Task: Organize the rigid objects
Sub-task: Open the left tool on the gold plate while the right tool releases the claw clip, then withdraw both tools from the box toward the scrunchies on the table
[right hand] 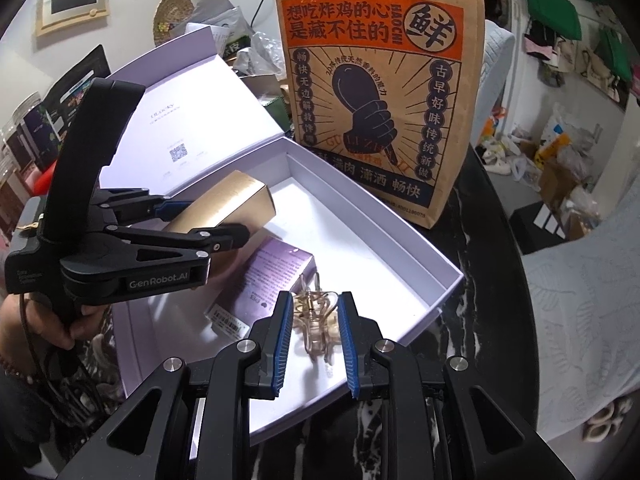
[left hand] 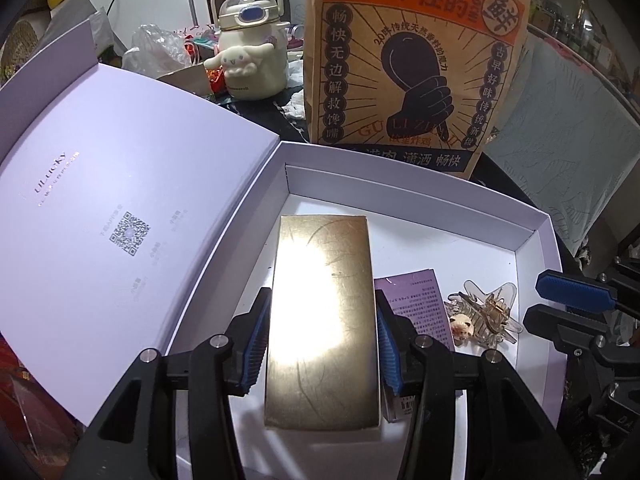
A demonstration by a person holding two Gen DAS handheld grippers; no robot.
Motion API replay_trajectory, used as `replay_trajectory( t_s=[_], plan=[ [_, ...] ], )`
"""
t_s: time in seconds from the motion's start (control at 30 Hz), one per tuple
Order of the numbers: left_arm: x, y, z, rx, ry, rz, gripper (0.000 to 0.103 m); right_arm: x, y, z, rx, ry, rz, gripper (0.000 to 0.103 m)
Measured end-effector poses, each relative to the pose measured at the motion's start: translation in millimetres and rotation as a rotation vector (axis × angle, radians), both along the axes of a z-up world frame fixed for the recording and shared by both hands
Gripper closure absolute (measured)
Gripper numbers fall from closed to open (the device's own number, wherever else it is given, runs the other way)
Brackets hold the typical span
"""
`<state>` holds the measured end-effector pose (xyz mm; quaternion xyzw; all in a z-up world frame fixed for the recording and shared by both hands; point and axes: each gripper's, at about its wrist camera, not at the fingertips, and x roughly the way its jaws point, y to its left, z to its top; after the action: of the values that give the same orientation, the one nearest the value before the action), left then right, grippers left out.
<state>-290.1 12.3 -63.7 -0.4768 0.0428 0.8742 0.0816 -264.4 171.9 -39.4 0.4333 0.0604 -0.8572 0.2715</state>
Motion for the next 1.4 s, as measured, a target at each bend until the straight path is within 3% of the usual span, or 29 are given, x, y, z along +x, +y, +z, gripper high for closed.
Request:
replay_trajectory(
  t_s=[0.1, 0.3, 0.5, 0.53, 0.6, 0.67, 0.87, 0.97, 1.03, 1.07, 1.1, 1.4],
  plan=[
    [5.5, 0.7, 5.8, -0.010, 0.008, 0.004, 0.056, 2.9, 0.3, 3.3, 0.003, 0.006, -0.007, 0.073],
    [11.4, 4.6, 15.7, -0.018, 0.032, 0.005, 0.056, 10.7, 2.3, 10.3, 0.011, 0.026, -0.013, 0.072],
    [27.7, 2.2, 33.2, -0.008, 0.068, 0.000, 0.054, 22.7, 5.7, 22.1, 0.009, 0.056, -0.022, 0.063],
    [31.2, 1.6, 36.7, -0.009, 0.076, 0.000, 0.052, 25.0, 5.7, 24.7, 0.008, 0.062, -0.024, 0.062],
    [37.4, 1.2, 43.8, -0.008, 0.095, -0.002, 0.031, 28.6, 5.9, 28.7, 0.003, 0.071, -0.025, 0.062],
    [41.1, 0.5, 51.2, -0.010, 0.126, 0.001, 0.022, 32.5, 6.6, 33.6, 0.003, 0.082, -0.028, 0.061],
    [56.9, -1.4, 71.0, -0.012, 0.169, 0.009, 0.022, 45.8, 7.6, 47.9, 0.000, 0.115, -0.035, 0.057],
    [71.8, -2.9, 81.8, -0.015, 0.198, 0.027, 0.021, 53.0, 6.8, 55.0, 0.003, 0.136, -0.037, 0.047],
    [78.9, -4.6, 86.8, 0.000, 0.199, 0.026, 0.015, 58.0, 6.4, 59.0, 0.005, 0.155, -0.040, 0.040],
    [82.4, -3.8, 88.7, 0.005, 0.200, 0.025, 0.004, 60.8, 6.7, 61.5, 0.002, 0.162, -0.041, 0.039],
    [85.5, -3.8, 91.0, 0.006, 0.207, 0.024, 0.000, 62.9, 7.0, 63.8, 0.001, 0.163, -0.044, 0.036],
    [116.9, -3.5, 110.2, -0.020, 0.271, 0.016, 0.000, 86.6, 6.2, 78.7, 0.001, 0.217, -0.044, 0.021]
  ],
)
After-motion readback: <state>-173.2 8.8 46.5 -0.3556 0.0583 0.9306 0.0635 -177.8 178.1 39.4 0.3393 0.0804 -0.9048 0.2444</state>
